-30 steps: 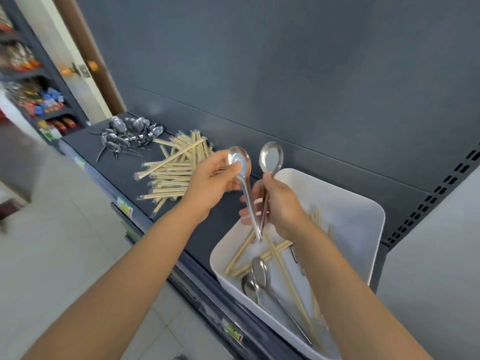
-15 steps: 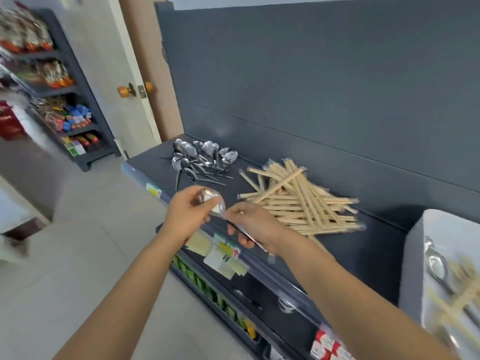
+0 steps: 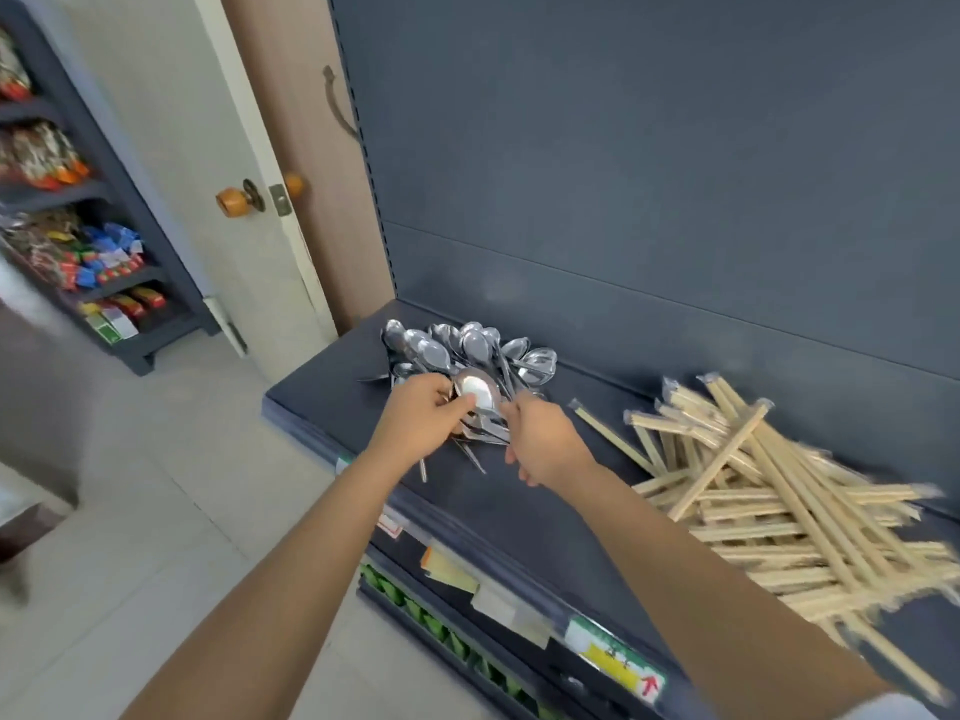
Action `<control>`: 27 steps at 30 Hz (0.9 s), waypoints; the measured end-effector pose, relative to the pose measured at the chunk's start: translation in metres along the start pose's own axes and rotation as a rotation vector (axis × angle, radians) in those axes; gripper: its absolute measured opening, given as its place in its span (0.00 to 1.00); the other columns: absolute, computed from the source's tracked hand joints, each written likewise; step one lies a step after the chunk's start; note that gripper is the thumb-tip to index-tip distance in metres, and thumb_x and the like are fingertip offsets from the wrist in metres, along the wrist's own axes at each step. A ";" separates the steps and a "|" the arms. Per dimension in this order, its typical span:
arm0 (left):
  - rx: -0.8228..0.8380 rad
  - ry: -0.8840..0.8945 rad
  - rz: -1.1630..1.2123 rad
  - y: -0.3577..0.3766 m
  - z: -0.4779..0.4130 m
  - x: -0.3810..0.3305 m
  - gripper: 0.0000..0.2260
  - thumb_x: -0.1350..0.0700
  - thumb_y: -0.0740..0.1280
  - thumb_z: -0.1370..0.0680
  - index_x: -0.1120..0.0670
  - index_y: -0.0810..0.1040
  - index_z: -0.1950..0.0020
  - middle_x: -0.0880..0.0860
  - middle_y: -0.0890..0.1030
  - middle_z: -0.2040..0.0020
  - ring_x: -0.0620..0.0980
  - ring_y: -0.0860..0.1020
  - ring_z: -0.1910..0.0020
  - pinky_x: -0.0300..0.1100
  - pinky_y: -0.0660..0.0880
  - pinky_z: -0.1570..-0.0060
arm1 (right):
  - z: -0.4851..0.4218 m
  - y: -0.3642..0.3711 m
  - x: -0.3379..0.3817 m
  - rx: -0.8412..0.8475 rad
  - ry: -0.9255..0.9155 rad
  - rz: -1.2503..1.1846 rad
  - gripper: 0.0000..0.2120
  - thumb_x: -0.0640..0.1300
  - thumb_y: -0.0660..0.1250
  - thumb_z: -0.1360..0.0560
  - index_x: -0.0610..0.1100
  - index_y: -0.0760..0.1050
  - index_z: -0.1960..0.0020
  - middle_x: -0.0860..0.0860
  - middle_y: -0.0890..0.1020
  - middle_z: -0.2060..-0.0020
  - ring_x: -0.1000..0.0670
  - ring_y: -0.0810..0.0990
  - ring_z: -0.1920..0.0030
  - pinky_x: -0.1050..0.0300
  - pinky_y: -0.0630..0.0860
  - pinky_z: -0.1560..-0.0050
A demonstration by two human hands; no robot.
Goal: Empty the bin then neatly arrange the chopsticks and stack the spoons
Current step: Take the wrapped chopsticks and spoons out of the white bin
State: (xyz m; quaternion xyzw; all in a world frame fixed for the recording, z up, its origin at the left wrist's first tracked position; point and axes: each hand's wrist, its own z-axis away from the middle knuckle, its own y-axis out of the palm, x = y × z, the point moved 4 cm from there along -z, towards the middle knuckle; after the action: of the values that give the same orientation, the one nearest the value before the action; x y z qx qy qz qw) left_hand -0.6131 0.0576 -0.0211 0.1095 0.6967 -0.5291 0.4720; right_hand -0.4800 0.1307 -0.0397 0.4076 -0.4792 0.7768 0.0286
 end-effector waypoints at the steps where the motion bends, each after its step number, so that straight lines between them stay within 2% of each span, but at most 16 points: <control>1: 0.038 -0.017 0.009 0.001 -0.018 0.004 0.14 0.55 0.68 0.24 0.59 0.72 0.67 0.47 0.79 0.76 0.40 0.77 0.75 0.39 0.71 0.70 | -0.015 -0.001 -0.001 -0.035 0.040 -0.027 0.10 0.43 0.54 0.18 0.37 0.69 0.48 0.39 0.82 0.60 0.39 0.81 0.65 0.42 0.81 0.64; 3: 0.120 -0.031 -0.012 0.002 -0.056 0.008 0.13 0.56 0.68 0.24 0.58 0.73 0.66 0.47 0.79 0.75 0.44 0.77 0.73 0.42 0.75 0.68 | -0.043 -0.006 0.000 -0.098 0.116 -0.099 0.13 0.46 0.53 0.18 0.38 0.70 0.48 0.40 0.81 0.62 0.38 0.83 0.65 0.43 0.81 0.65; 5: 0.181 -0.016 -0.039 0.001 -0.091 0.015 0.12 0.55 0.69 0.24 0.62 0.75 0.63 0.51 0.81 0.70 0.47 0.77 0.71 0.46 0.77 0.63 | -0.067 -0.011 -0.001 -0.137 0.169 -0.153 0.12 0.47 0.56 0.18 0.39 0.70 0.49 0.42 0.80 0.69 0.40 0.82 0.70 0.48 0.81 0.65; 7: 0.228 0.003 -0.052 0.001 -0.118 0.021 0.11 0.55 0.69 0.25 0.63 0.77 0.59 0.55 0.82 0.68 0.49 0.75 0.71 0.44 0.75 0.64 | -0.087 -0.009 -0.001 -0.148 0.235 -0.185 0.10 0.45 0.58 0.19 0.39 0.72 0.52 0.43 0.78 0.72 0.42 0.82 0.71 0.51 0.81 0.65; 9: 0.276 0.063 -0.090 0.004 -0.140 0.028 0.11 0.55 0.68 0.25 0.62 0.76 0.62 0.58 0.79 0.70 0.50 0.71 0.73 0.41 0.69 0.68 | -0.103 -0.003 0.000 -0.177 0.293 -0.153 0.10 0.43 0.58 0.19 0.38 0.73 0.52 0.43 0.78 0.69 0.41 0.82 0.68 0.54 0.79 0.69; 11: 0.308 0.163 -0.174 0.006 -0.162 0.032 0.08 0.56 0.68 0.25 0.58 0.76 0.61 0.53 0.76 0.72 0.50 0.70 0.72 0.42 0.68 0.67 | -0.118 0.004 0.002 -0.234 0.336 -0.050 0.11 0.44 0.57 0.19 0.39 0.74 0.53 0.44 0.78 0.65 0.43 0.81 0.65 0.60 0.72 0.71; 12: 0.321 0.229 -0.230 0.006 -0.173 0.034 0.05 0.55 0.67 0.24 0.56 0.78 0.56 0.51 0.77 0.70 0.50 0.73 0.69 0.43 0.69 0.64 | -0.124 0.007 0.006 -0.260 0.350 0.010 0.11 0.44 0.57 0.19 0.40 0.75 0.52 0.43 0.80 0.62 0.42 0.82 0.61 0.60 0.70 0.68; 15: 0.367 0.419 -0.430 0.005 -0.202 0.038 0.11 0.49 0.65 0.23 0.51 0.77 0.42 0.49 0.82 0.57 0.53 0.79 0.54 0.44 0.73 0.58 | -0.133 0.014 0.023 -0.332 0.420 0.175 0.12 0.43 0.56 0.20 0.38 0.76 0.46 0.41 0.81 0.51 0.41 0.80 0.50 0.58 0.68 0.60; 18: 0.437 0.592 -0.497 0.005 -0.217 0.043 0.12 0.50 0.63 0.21 0.51 0.75 0.39 0.50 0.83 0.53 0.54 0.80 0.53 0.45 0.75 0.57 | -0.133 0.023 0.043 -0.344 0.515 0.353 0.14 0.46 0.57 0.21 0.39 0.75 0.44 0.43 0.79 0.47 0.41 0.78 0.46 0.55 0.70 0.55; 21: 0.481 0.744 -0.483 0.004 -0.223 0.045 0.13 0.51 0.61 0.20 0.52 0.75 0.37 0.50 0.83 0.50 0.53 0.80 0.52 0.49 0.77 0.54 | -0.134 0.030 0.054 -0.368 0.578 0.453 0.12 0.42 0.58 0.23 0.41 0.76 0.44 0.45 0.75 0.42 0.42 0.74 0.42 0.53 0.70 0.51; 24: 0.530 0.863 -0.480 0.008 -0.226 0.042 0.16 0.52 0.59 0.18 0.52 0.72 0.31 0.51 0.80 0.42 0.54 0.77 0.44 0.49 0.74 0.47 | -0.131 0.034 0.057 -0.412 0.622 0.507 0.15 0.44 0.59 0.22 0.43 0.74 0.38 0.46 0.73 0.38 0.43 0.70 0.37 0.51 0.67 0.42; 27: 0.530 0.932 -0.473 0.011 -0.227 0.034 0.17 0.52 0.57 0.18 0.54 0.69 0.29 0.53 0.76 0.35 0.55 0.74 0.39 0.49 0.70 0.41 | -0.120 0.036 0.062 -0.464 0.641 0.522 0.17 0.49 0.58 0.21 0.44 0.71 0.36 0.46 0.72 0.37 0.43 0.69 0.36 0.50 0.65 0.38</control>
State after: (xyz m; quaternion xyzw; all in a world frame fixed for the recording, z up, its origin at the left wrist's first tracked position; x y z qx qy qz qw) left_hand -0.7468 0.2410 -0.0561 0.2863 0.6803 -0.6721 -0.0588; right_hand -0.6098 0.1824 -0.0494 -0.0041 -0.6935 0.7171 0.0692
